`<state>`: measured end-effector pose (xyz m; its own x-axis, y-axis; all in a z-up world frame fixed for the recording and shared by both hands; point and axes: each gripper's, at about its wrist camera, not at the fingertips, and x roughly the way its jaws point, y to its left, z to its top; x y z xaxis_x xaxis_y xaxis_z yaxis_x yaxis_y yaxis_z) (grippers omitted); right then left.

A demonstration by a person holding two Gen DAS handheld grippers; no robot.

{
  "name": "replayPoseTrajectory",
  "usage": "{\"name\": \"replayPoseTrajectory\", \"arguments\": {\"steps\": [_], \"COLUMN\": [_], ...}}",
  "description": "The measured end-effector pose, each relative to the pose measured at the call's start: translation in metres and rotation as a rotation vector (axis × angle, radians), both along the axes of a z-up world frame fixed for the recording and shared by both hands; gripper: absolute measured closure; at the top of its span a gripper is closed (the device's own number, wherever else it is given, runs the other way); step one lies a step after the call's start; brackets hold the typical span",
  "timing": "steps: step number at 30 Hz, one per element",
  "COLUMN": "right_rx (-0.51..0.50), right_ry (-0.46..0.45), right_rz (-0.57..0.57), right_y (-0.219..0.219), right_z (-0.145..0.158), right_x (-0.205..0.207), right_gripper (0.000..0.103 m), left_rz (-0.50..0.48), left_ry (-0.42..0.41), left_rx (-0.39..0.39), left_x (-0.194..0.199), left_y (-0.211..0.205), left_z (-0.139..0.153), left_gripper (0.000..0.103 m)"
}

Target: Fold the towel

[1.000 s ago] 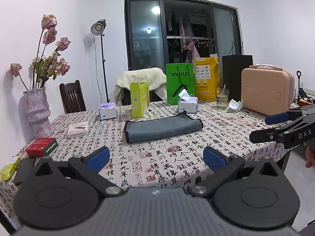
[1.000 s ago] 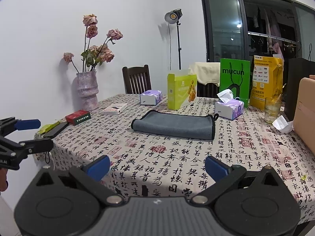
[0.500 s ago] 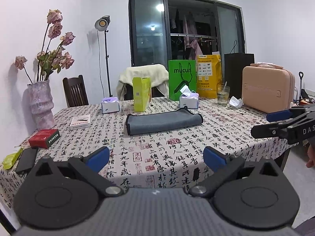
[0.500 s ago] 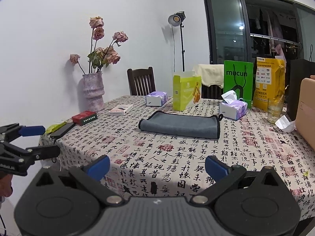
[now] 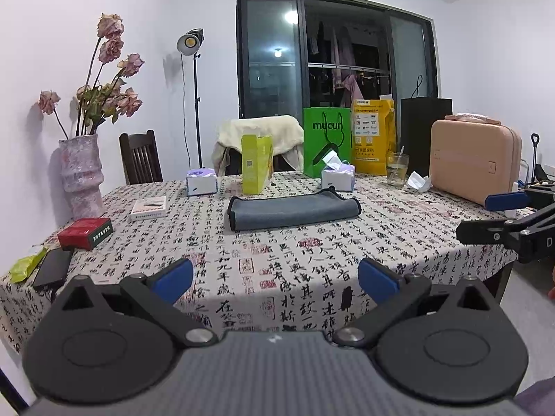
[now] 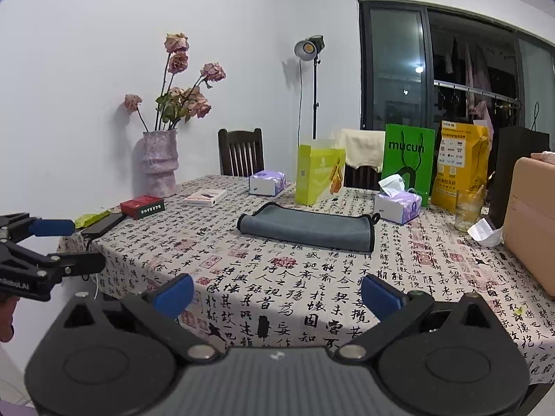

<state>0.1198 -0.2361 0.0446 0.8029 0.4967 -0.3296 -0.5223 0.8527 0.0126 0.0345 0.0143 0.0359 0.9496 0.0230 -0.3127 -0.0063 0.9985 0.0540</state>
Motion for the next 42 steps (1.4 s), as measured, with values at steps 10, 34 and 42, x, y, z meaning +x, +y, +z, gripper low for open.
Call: {"name": "replayPoseTrajectory", "arguments": {"steps": [10,34,42], "right_rx": [0.012,0.085,0.068], "right_ry": [-0.002,0.056,0.039], "right_rz": [0.011,0.006,-0.007], "right_y": [0.000,0.004,0.003], "right_z": [-0.011,-0.039,-0.038], "right_x": [-0.018,-0.063,-0.065], "right_gripper": [0.000,0.000,0.000], "left_rz": [0.013,-0.015,-0.041], "left_ry": [0.014,0.039,0.036], "left_rx": [-0.013,-0.088,-0.072], "left_x": [-0.010,-0.035,-0.038], "left_y": [0.001,-0.007,-0.013], "left_z": [-0.007,-0.017,-0.019], "left_gripper": [0.000,0.000,0.000]}}
